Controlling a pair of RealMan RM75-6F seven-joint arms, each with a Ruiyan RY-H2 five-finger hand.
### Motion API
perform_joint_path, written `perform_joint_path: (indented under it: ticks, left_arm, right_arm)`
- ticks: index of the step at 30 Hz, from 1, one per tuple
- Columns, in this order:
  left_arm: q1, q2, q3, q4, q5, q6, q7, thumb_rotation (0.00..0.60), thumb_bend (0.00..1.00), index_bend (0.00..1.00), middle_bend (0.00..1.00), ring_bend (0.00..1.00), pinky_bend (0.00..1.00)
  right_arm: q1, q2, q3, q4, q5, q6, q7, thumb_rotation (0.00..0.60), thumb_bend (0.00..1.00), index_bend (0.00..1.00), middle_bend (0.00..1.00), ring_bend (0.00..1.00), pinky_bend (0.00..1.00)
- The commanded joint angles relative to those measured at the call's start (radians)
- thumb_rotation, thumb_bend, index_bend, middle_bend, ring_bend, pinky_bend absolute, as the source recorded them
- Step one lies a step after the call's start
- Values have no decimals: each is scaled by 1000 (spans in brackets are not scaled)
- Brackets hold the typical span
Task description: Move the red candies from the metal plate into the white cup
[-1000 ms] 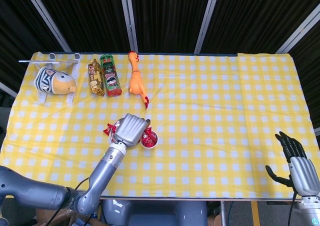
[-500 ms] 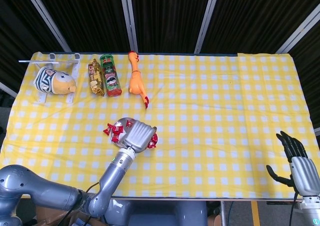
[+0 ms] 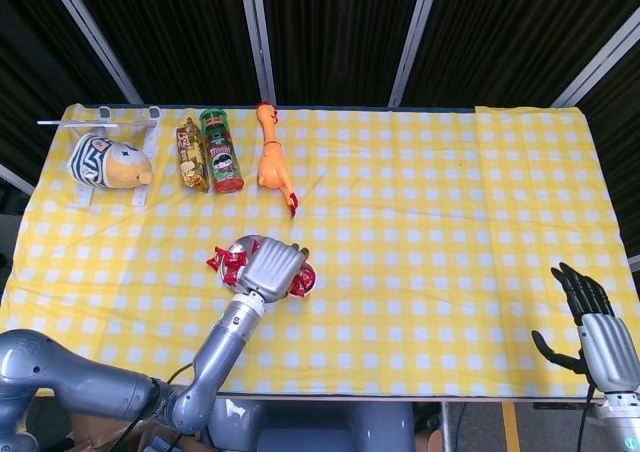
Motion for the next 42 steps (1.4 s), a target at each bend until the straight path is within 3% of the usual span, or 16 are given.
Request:
perform_joint_path:
  ticks: [1,11,15,18,20,23,30,42]
  left_arm:
    - [2,6,-4,-5,4,4,-5,600,324,405,444,882,952]
    - [8,26,-17,-24,18,20,-26,600,323,384,420,882,952]
    - [21,47,-22,-42,31,44,-38,600,285,327,403,881,952]
    - [51,90,-13,-67,46,78,-55,600,261,292,528,892,952]
    - [72,121,-2,-76,55,89,-67,600,260,287,708,924,954]
    - [110,178,30,-81,56,96,-84,600,259,302,857,964,964]
    - [170,234,88,-41,23,51,-131,600,258,329,929,995,976]
    - [196,142,101,149,-33,-10,-153,600,258,343,950,1000,983]
  right_arm:
    - [0,0,-1,0,-1,0,-1,600,385,0,0,0,0]
    - [-2,1,-2,-1,-2,2,-2,600,386,0,0,0,0]
    - [-3,2,-2,-1,-3,5,1,600,386,0,0,0,0]
    - [-4,2,-1,0,-3,7,5,600,386,0,0,0,0]
    - [-3,2,-1,0,-4,6,5,600,386,0,0,0,0]
    - [-2,1,-2,1,-6,4,2,600,385,0,0,0,0]
    - [-1,-1,-3,-1,-4,0,-6,600,386,0,0,0,0]
    - [0,0,-2,-2,1,-3,-3,600,386,0,0,0,0]
